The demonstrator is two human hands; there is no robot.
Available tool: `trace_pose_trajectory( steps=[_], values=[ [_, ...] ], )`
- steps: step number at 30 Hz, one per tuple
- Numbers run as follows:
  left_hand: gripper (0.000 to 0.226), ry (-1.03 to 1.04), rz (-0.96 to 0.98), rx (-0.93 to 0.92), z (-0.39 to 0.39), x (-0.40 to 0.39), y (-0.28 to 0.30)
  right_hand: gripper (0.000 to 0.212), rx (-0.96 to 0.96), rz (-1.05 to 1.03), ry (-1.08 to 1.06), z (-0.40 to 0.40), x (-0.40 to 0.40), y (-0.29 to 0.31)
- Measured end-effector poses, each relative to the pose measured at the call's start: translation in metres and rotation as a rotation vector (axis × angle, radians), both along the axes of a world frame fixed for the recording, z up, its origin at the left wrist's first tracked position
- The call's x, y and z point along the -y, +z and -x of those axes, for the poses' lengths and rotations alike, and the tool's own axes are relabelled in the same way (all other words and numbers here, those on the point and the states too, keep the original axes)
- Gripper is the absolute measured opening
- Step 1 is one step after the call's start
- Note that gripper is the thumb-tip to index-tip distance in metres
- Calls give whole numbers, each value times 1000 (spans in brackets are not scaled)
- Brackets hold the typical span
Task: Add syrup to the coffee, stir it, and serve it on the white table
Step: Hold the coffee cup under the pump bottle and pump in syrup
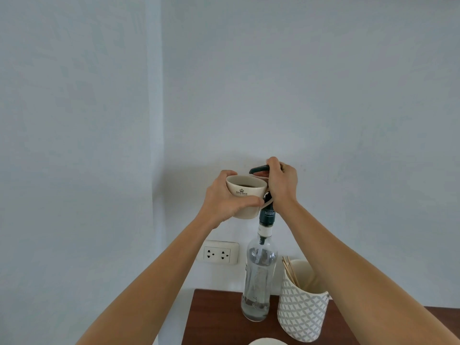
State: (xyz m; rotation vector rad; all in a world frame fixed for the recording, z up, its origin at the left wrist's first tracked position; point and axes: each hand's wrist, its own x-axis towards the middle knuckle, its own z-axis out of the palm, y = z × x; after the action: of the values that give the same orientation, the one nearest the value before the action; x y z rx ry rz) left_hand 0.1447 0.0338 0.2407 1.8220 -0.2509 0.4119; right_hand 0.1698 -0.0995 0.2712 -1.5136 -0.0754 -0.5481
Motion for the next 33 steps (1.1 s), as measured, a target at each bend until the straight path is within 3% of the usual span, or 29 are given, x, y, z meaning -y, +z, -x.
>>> trace_pose_trajectory(
  steps=[26, 33],
  values=[
    [94, -14, 13, -3, 1, -1, 1, 52, -11, -23, -3, 0, -4, 0],
    [86, -5, 12, 0, -3, -1, -2, 44, -19, -6, -54, -7, -1, -5]
  ],
)
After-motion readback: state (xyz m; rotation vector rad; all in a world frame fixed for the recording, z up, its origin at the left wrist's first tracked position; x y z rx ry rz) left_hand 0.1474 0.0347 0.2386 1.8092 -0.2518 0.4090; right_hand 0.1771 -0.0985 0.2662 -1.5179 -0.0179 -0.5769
